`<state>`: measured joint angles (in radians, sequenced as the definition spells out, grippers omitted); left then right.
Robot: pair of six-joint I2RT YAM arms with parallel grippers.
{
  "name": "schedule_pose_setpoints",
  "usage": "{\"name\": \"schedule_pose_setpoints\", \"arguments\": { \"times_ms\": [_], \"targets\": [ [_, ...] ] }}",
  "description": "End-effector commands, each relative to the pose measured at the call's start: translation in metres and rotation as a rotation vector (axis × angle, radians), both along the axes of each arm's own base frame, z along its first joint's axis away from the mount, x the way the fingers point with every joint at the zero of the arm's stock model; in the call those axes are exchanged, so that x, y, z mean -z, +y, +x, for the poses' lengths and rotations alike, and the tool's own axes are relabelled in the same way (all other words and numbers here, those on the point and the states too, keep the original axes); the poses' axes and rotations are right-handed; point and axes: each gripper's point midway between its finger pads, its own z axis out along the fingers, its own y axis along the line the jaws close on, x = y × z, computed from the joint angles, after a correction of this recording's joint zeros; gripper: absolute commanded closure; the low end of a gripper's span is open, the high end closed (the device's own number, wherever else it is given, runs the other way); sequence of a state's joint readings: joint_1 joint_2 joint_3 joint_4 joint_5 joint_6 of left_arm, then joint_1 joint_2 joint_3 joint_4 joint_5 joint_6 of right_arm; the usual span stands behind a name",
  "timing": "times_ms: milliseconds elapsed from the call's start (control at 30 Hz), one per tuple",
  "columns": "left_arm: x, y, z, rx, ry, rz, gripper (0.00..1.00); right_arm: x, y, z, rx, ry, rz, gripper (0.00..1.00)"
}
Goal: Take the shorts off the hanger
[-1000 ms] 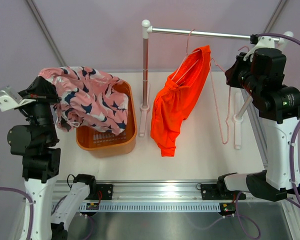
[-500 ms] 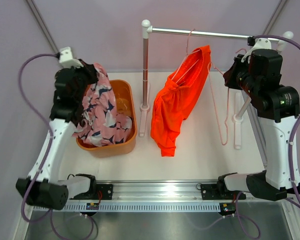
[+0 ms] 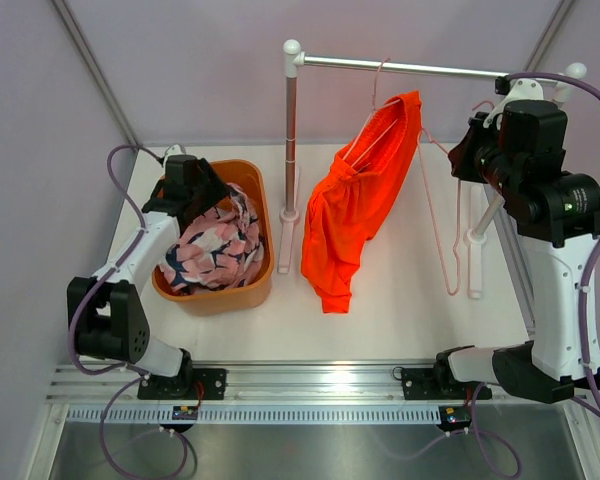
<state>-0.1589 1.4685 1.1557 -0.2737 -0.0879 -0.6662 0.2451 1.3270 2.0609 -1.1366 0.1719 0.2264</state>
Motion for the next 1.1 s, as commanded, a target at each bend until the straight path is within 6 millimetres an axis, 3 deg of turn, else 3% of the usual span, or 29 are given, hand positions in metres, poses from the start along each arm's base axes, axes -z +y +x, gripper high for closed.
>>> {"name": "schedule_pose_setpoints", "arguments": {
  "times_ms": [0, 67, 100, 167, 400, 567, 667, 767, 900, 1067],
  "targets": [
    [-0.007, -0.013, 0.007, 0.014, -0.036, -0.161, 0.32, -0.014, -0.002, -0.006, -0.015, -0.036, -0.029, 1.00],
    [-0.018, -0.016, 0.006, 0.033, -0.059, -0.175, 0.16, -0.010, -0.001, -0.007, -0.031, -0.020, -0.047, 1.00],
    [-0.033, -0.017, 0.004, 0.042, -0.096, -0.182, 0.07, -0.010, -0.001, -0.007, -0.042, -0.017, -0.055, 1.00],
    [-0.057, -0.021, 0.002, 0.067, -0.146, -0.198, 0.01, -0.007, 0.001, -0.009, -0.073, -0.007, -0.084, 1.00],
    [-0.152, -0.036, -0.026, 0.189, -0.329, -0.245, 0.01, -0.004, 0.009, -0.012, -0.165, -0.018, -0.126, 1.00],
    [-0.213, -0.051, -0.063, 0.323, -0.459, -0.250, 0.01, -0.004, 0.006, -0.006, -0.184, -0.032, -0.147, 1.00],
    [-0.237, -0.063, -0.091, 0.418, -0.508, -0.258, 0.01, -0.001, 0.009, -0.003, -0.229, -0.038, -0.153, 1.00],
    [-0.247, -0.067, -0.116, 0.479, -0.544, -0.229, 0.01, 0.000, 0.002, -0.002, -0.203, -0.042, -0.168, 1.00],
    [-0.249, -0.064, -0.137, 0.508, -0.570, -0.185, 0.01, -0.003, -0.024, 0.000, -0.059, -0.024, -0.221, 1.00],
    [-0.243, -0.064, -0.152, 0.523, -0.587, -0.175, 0.01, -0.024, -0.050, 0.005, 0.085, -0.061, -0.261, 1.00]
  ]
}}
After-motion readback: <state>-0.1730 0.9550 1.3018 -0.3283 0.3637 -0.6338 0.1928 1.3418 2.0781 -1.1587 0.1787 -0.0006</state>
